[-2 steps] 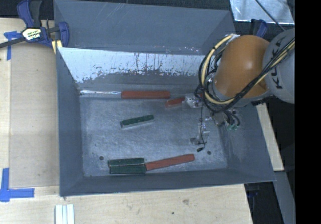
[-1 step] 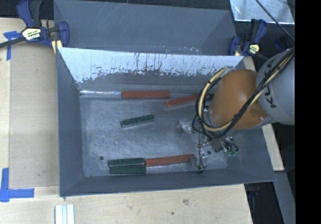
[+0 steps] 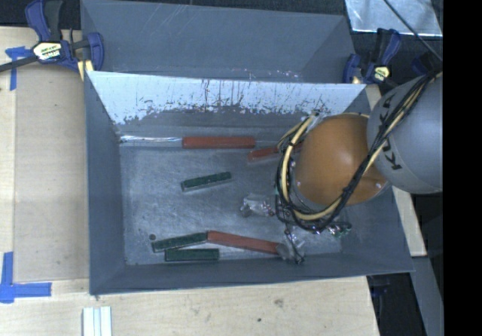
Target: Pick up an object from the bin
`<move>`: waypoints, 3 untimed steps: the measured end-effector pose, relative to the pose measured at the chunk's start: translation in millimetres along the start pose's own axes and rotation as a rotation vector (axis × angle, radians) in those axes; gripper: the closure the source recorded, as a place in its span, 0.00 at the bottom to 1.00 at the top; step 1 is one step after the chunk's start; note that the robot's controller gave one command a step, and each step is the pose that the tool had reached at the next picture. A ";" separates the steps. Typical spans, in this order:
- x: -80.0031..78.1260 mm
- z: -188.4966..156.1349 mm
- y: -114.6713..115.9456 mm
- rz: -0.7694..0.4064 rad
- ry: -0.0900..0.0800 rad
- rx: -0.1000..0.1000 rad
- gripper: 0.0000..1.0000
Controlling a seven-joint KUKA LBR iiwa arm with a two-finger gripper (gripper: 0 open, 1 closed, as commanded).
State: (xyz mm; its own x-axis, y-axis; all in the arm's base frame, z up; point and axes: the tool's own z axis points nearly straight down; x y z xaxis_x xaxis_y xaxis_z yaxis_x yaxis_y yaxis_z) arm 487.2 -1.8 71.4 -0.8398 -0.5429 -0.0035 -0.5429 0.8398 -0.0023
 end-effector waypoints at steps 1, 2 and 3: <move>-37.3 -45.5 48.1 0.039 -0.005 -0.001 0.00; -45.7 -134.2 -0.2 -0.201 -0.002 0.000 0.00; -86.7 -60.2 75.7 -0.057 0.004 -0.007 0.00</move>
Offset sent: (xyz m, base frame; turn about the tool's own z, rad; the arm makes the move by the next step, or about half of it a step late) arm 0.0034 0.0574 0.0432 0.0417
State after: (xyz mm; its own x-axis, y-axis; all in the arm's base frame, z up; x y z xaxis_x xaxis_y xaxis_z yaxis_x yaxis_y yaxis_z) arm 518.7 108.9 131.8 -0.8077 -0.5896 0.0002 -0.5896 0.8077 0.0044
